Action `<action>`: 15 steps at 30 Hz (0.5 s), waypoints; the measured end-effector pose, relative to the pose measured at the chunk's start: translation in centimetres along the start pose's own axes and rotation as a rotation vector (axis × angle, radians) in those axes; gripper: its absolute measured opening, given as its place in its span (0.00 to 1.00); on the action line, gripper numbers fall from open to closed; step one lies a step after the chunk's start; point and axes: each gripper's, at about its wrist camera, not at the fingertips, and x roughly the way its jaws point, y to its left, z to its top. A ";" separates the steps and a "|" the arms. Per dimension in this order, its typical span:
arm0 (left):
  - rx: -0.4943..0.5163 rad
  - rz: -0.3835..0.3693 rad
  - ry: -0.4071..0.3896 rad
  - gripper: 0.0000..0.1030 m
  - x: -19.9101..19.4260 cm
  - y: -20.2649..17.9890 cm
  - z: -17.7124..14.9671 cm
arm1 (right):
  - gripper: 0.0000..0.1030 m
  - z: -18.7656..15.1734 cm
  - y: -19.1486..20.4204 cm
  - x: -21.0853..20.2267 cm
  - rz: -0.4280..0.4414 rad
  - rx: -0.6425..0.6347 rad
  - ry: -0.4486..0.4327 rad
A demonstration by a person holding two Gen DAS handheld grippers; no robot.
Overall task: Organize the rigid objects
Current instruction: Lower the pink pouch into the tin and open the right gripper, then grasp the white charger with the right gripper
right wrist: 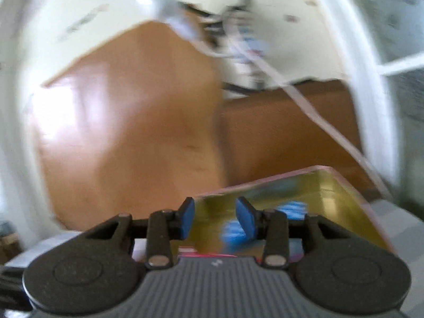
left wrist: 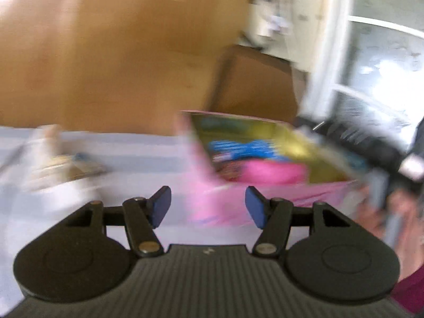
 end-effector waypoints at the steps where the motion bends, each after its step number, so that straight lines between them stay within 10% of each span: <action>1: -0.007 0.074 0.010 0.62 -1.2 2.0 -0.8 | 0.36 0.0 1.6 -0.4 0.051 -0.024 0.001; 8: -0.115 0.351 0.073 0.62 -6.0 12.7 -4.7 | 0.41 -5.5 14.6 2.9 0.338 -0.218 0.219; 15: -0.317 0.222 0.025 0.62 -7.2 16.9 -5.4 | 0.65 -11.2 19.9 10.3 0.245 -0.245 0.446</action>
